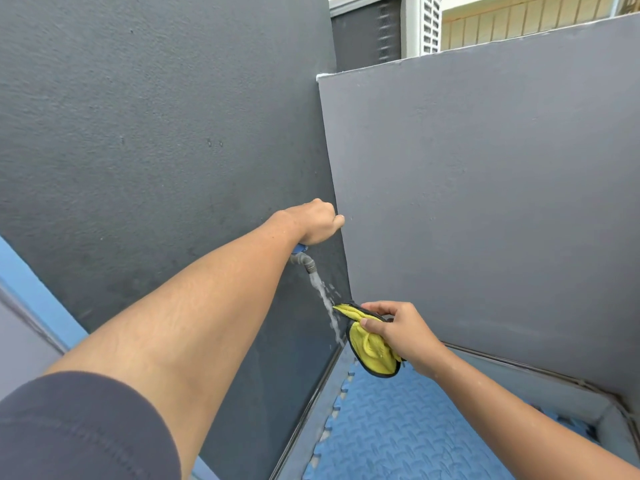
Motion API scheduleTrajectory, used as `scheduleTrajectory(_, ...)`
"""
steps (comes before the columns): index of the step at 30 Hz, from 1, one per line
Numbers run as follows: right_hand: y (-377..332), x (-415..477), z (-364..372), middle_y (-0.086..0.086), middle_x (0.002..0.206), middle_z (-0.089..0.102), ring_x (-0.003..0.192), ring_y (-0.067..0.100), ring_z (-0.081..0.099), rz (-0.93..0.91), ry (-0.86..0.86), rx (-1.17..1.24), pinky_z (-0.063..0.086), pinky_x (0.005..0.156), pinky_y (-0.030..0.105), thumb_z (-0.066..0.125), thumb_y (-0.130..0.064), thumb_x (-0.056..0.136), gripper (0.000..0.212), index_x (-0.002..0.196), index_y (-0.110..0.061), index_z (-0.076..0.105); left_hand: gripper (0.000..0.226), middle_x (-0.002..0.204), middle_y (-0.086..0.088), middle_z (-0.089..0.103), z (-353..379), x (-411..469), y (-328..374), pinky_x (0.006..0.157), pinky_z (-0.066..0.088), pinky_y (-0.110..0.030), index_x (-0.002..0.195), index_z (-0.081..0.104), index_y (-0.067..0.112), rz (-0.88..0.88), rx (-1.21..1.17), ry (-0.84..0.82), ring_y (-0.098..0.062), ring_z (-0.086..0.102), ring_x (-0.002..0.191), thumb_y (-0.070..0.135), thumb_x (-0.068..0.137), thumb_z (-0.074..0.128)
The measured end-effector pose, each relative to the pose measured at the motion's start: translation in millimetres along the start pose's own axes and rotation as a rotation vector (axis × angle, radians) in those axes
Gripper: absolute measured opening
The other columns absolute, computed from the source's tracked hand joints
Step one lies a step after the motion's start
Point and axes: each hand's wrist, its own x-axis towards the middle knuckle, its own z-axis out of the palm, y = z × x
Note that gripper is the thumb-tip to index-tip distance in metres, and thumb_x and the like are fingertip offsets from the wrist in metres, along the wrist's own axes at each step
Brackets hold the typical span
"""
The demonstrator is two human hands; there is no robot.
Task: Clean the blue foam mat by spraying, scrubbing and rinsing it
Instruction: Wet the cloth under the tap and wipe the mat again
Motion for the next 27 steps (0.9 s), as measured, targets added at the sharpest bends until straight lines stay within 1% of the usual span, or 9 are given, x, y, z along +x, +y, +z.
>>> scheduleTrajectory(2, -3.0, 2.1, -0.4, -0.007, 0.103, 0.075, 0.091, 0.016, 0.073, -0.009, 0.008, -0.007, 0.060, 0.085, 0.037, 0.078, -0.024, 0.087, 0.024, 0.110, -0.027, 0.075, 0.046, 0.076, -0.011, 0.047, -0.6, -2.2, 0.4, 0.054, 0.029, -0.033, 0.066, 0.036, 0.006, -0.001, -0.008, 0.008, -0.024, 0.035, 0.058, 0.030, 0.104, 0.029)
scheduleTrajectory(4, -5.0, 2.8, 1.0, -0.006, 0.103, 0.075, 0.091, 0.016, 0.073, -0.014, 0.014, -0.012, 0.060, 0.084, 0.037, 0.077, -0.024, 0.088, 0.024, 0.112, -0.026, 0.074, 0.044, 0.073, -0.010, 0.045, -1.9, -4.6, 1.8, 0.054, 0.028, -0.033, 0.065, 0.034, 0.006, -0.006, -0.010, 0.019, -0.024, 0.033, 0.058, 0.027, 0.104, 0.031)
scheduleTrajectory(7, -5.2, 2.4, 4.0, -0.005, 0.103, 0.075, 0.091, 0.017, 0.073, -0.002, 0.010, -0.005, 0.061, 0.083, 0.038, 0.077, -0.024, 0.089, 0.024, 0.112, -0.025, 0.074, 0.043, 0.073, -0.009, 0.044, -2.6, -6.5, 4.1, 0.054, 0.027, -0.032, 0.064, 0.034, 0.007, -0.017, -0.018, 0.032, -0.023, 0.032, 0.057, 0.025, 0.103, 0.032)
scheduleTrajectory(11, -3.2, 2.6, 5.0, -0.006, 0.104, 0.075, 0.093, 0.017, 0.073, 0.003, 0.009, -0.005, 0.061, 0.087, 0.040, 0.076, -0.024, 0.089, 0.024, 0.112, -0.026, 0.074, 0.041, 0.072, -0.009, 0.042, -1.3, -4.7, 4.3, 0.054, 0.025, -0.032, 0.064, 0.033, 0.007, -0.021, -0.030, 0.035, -0.022, 0.031, 0.057, 0.023, 0.102, 0.034)
scheduleTrajectory(14, -4.2, 3.3, 2.9, -0.006, 0.104, 0.074, 0.094, 0.016, 0.072, 0.007, 0.008, -0.014, 0.061, 0.086, 0.039, 0.076, -0.024, 0.089, 0.024, 0.113, -0.026, 0.074, 0.040, 0.070, -0.007, 0.039, -0.5, -4.0, 4.0, 0.054, 0.024, -0.031, 0.063, 0.032, 0.009, -0.018, -0.043, 0.032, -0.021, 0.028, 0.058, 0.022, 0.101, 0.035)
scheduleTrajectory(20, -7.3, 6.6, -4.9, -0.005, 0.099, 0.076, 0.089, 0.016, 0.074, 0.009, 0.023, 0.013, 0.061, 0.086, 0.039, 0.076, -0.021, 0.089, 0.023, 0.112, -0.024, 0.075, 0.040, 0.068, -0.006, 0.037, -0.9, -2.6, 4.2, 0.054, 0.024, -0.031, 0.063, 0.031, 0.010, -0.017, -0.067, 0.023, -0.020, 0.026, 0.057, 0.021, 0.101, 0.035)
scheduleTrajectory(25, -5.3, 5.6, -6.0, -0.004, 0.099, 0.076, 0.088, 0.015, 0.075, 0.019, 0.022, 0.015, 0.062, 0.081, 0.035, 0.076, -0.023, 0.089, 0.023, 0.112, -0.024, 0.074, 0.040, 0.069, -0.006, 0.037, 1.2, 0.6, 3.3, 0.055, 0.025, -0.032, 0.064, 0.031, 0.010, -0.033, -0.092, 0.016, -0.019, 0.026, 0.058, 0.022, 0.102, 0.034)
scheduleTrajectory(27, -4.0, 4.3, -5.1, -0.005, 0.100, 0.076, 0.090, 0.015, 0.074, 0.021, 0.014, 0.005, 0.062, 0.082, 0.036, 0.076, -0.024, 0.090, 0.022, 0.112, -0.025, 0.074, 0.040, 0.069, -0.006, 0.038, 1.6, 0.3, 3.8, 0.054, 0.025, -0.032, 0.064, 0.032, 0.010, -0.039, -0.096, 0.015, -0.020, 0.027, 0.058, 0.022, 0.102, 0.033)
